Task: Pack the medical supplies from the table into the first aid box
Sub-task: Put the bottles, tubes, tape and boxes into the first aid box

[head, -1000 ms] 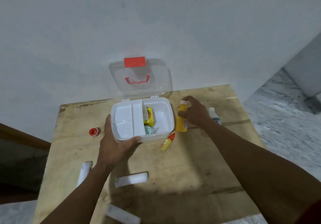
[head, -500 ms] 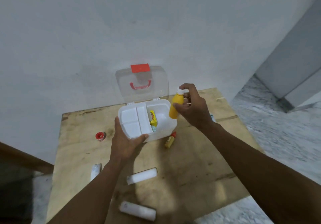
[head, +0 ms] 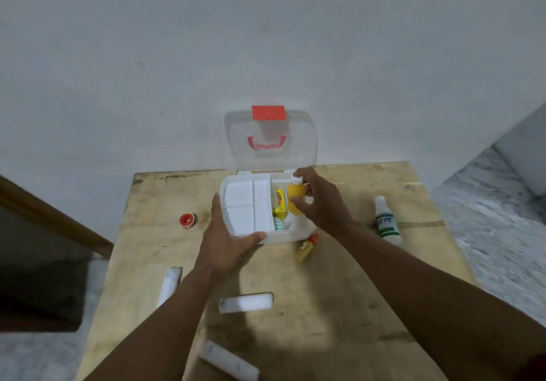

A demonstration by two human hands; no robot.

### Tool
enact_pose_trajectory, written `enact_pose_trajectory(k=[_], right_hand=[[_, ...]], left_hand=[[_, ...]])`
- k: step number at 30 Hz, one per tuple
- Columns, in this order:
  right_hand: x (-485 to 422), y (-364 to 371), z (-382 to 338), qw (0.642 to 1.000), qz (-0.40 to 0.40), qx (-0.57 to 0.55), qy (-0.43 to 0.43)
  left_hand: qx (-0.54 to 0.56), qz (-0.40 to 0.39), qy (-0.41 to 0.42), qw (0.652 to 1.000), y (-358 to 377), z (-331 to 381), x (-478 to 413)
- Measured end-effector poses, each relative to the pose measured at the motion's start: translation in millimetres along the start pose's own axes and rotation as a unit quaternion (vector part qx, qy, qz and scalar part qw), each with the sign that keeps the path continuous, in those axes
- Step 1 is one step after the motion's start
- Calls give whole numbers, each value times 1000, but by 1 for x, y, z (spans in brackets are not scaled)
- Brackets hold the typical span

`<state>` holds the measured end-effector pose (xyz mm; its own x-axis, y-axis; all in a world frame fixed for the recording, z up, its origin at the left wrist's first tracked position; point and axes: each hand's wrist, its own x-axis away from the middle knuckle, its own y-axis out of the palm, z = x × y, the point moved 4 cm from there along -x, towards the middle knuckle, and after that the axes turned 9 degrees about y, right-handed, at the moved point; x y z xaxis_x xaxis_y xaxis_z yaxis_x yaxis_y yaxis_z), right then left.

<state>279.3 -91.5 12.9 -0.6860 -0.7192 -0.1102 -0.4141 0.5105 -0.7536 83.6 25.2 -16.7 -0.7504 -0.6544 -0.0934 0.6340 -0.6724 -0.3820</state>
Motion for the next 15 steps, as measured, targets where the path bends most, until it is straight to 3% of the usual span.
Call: enact_pose_trajectory(k=[15], right_hand=[[-30,19,3,983,-24,158,-87]], left_hand=[[2,1,19,1000,2,16,-1]])
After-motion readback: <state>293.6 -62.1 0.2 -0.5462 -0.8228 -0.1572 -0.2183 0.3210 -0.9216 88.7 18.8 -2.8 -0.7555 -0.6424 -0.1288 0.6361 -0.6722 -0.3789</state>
